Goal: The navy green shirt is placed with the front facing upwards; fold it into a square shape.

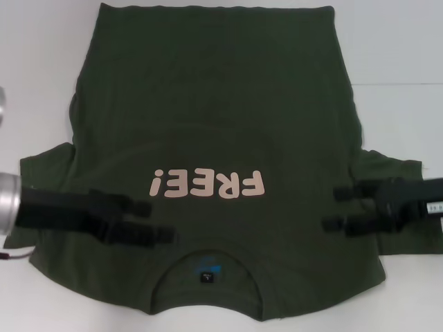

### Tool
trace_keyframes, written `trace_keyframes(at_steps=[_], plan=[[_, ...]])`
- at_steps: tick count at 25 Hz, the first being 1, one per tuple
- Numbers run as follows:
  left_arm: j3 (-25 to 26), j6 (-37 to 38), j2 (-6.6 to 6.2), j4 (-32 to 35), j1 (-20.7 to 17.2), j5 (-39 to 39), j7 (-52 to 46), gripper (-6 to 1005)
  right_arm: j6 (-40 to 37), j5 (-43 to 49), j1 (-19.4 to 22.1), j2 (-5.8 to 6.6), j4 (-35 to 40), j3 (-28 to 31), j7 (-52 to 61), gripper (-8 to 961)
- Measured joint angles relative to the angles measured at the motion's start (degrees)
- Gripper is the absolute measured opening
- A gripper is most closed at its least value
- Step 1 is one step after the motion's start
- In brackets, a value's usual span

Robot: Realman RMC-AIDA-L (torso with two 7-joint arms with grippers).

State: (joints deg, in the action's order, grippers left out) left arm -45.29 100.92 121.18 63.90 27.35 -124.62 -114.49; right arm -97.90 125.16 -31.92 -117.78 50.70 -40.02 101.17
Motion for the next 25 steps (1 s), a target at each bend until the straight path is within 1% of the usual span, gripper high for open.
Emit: trace_keyframes(at_steps=[2, 6, 8, 9, 10, 14, 15, 17, 20, 23, 25], plan=[[2.2, -1.4, -0.21, 0.0, -0.1, 0.0, -2.3, 932, 2.2, -0.1, -0.6, 0.29, -0.3, 0.7, 4.0, 927], [9.8, -7.5, -0.81, -0.3, -0.9, 0.0, -8.3, 932, 7.0, -0.1, -2.5, 1.00, -1.3, 1.6, 12.9, 927], [13.7, -9.1, -1.09, -0.9, -1.2, 0.0, -11.3, 933, 9.8, -0.2, -3.5, 1.16, -1.7, 2.0, 18.1, 927], [14.5, -9.4, -1.19, -1.1, -1.3, 0.0, -12.0, 933, 11.6, -0.2, -4.0, 1.22, -1.9, 2.2, 20.8, 927], [16.8, -10.0, -1.64, -2.2, -1.4, 0.1, -13.9, 933, 13.2, -0.4, -4.5, 1.32, -2.2, 2.3, 23.1, 927], [22.4, -12.3, -3.42, -7.1, -1.4, 0.3, -20.0, 933, 17.7, -2.5, -6.4, 2.04, -3.6, 2.7, 28.3, 927], [23.6, -12.9, -3.87, -8.4, -1.4, 0.3, -21.1, 933, 18.3, -3.5, -6.8, 2.35, -4.2, 2.9, 29.2, 927], [27.2, -14.7, -5.22, -12.5, -1.4, 0.3, -22.7, 933, 19.2, -5.7, -7.6, 3.09, -5.6, 3.1, 30.7, 927], [30.1, -16.8, -6.33, -16.3, -1.4, -0.1, -22.8, 932, 19.8, -8.4, -8.3, 4.20, -7.3, 3.2, 32.4, 927], [30.3, -20.4, -6.30, -17.3, -2.2, -0.4, -22.3, 932, 20.5, -9.2, -8.9, 4.91, -8.5, 3.2, 33.7, 927], [30.2, -21.5, -6.19, -17.9, -2.4, -1.0, -22.0, 932, 20.7, -9.4, -9.1, 5.21, -8.8, 3.2, 34.2, 926]])
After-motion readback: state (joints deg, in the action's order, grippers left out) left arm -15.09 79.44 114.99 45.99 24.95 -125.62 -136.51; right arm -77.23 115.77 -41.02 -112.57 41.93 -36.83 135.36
